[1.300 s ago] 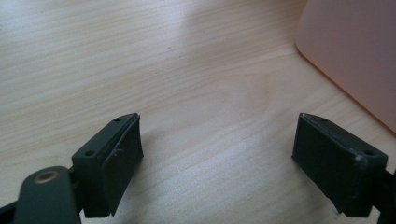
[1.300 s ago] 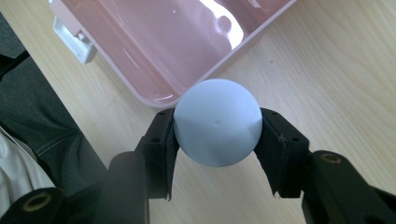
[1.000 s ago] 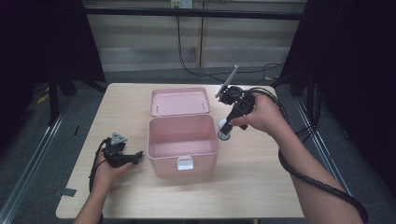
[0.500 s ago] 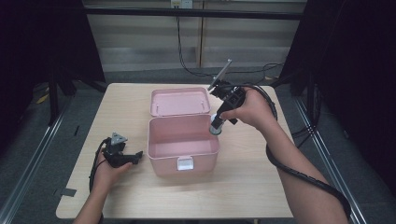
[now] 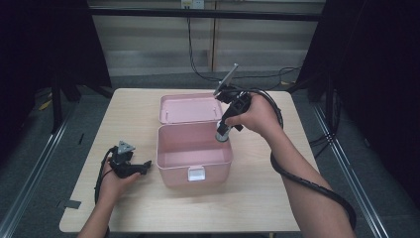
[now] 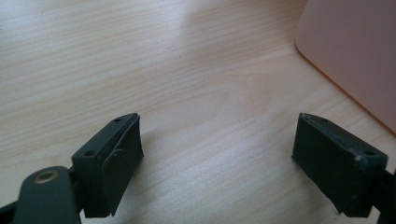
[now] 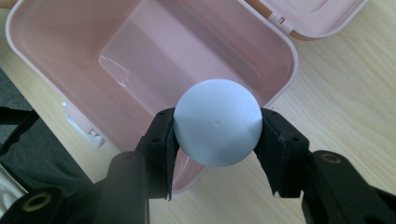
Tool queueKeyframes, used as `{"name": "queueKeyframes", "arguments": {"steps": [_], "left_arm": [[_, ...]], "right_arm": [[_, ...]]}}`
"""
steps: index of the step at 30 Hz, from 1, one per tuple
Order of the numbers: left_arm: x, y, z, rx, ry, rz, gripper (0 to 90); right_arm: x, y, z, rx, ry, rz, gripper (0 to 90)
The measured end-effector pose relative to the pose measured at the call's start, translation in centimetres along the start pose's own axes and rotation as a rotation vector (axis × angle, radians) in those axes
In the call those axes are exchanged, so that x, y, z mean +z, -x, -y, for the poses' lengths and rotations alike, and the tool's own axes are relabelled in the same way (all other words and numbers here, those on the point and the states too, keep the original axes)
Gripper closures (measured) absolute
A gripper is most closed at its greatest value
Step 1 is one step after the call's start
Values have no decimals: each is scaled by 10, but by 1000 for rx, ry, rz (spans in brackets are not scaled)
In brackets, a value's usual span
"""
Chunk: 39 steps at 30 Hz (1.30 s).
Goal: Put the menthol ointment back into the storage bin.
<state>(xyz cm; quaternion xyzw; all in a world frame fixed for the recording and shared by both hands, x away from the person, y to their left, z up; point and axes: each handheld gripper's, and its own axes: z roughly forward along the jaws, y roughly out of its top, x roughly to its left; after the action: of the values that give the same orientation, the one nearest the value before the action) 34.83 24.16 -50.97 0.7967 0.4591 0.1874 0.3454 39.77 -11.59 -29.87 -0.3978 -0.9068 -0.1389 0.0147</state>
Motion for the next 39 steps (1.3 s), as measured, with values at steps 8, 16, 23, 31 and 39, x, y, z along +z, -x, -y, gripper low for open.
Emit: {"name": "queueKeyframes", "arguments": {"steps": [8,16,23,31,39], "left_arm": [[0,0,0,0,1,0,154],[0,0,0,-1,1,0,153],[0,0,0,0,0,1,153],[0,0,0,-1,0,1,152],[0,0,0,0,0,1,152]], "right_arm": [[14,2,-6,47,3,-8,508],[25,4,-12,65,1,12,508],[35,2,-19,82,-13,14,508],[46,7,-23,102,-11,16,508],[56,8,-26,127,-13,14,508]]}}
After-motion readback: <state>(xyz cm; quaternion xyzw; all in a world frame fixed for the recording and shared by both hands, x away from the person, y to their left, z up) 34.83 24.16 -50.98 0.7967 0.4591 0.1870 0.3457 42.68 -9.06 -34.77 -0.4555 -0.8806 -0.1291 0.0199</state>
